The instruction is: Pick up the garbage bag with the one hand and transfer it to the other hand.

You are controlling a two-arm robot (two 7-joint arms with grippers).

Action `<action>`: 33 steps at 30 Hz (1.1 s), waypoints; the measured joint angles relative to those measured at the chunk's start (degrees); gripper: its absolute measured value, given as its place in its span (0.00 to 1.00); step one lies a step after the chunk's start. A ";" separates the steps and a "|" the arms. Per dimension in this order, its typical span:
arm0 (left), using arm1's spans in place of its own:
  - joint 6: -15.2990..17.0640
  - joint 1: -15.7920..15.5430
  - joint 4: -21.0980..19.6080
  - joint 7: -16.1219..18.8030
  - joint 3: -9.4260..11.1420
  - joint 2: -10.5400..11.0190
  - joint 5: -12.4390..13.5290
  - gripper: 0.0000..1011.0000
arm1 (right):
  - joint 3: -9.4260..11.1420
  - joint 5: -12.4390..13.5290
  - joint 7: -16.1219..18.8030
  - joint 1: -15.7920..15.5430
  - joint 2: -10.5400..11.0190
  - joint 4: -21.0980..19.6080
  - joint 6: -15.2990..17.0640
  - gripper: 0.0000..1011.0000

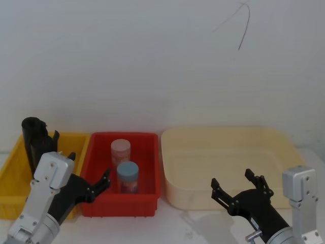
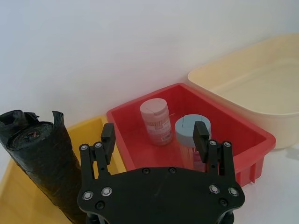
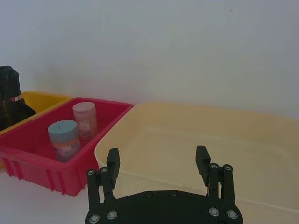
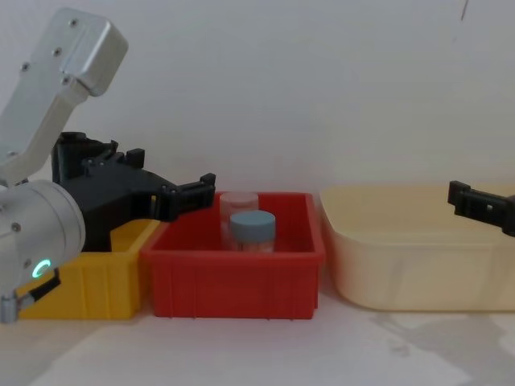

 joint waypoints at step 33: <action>0.00 0.00 0.00 0.00 0.00 0.00 0.00 0.99 | 0.00 0.00 0.00 0.00 0.00 0.00 0.00 0.99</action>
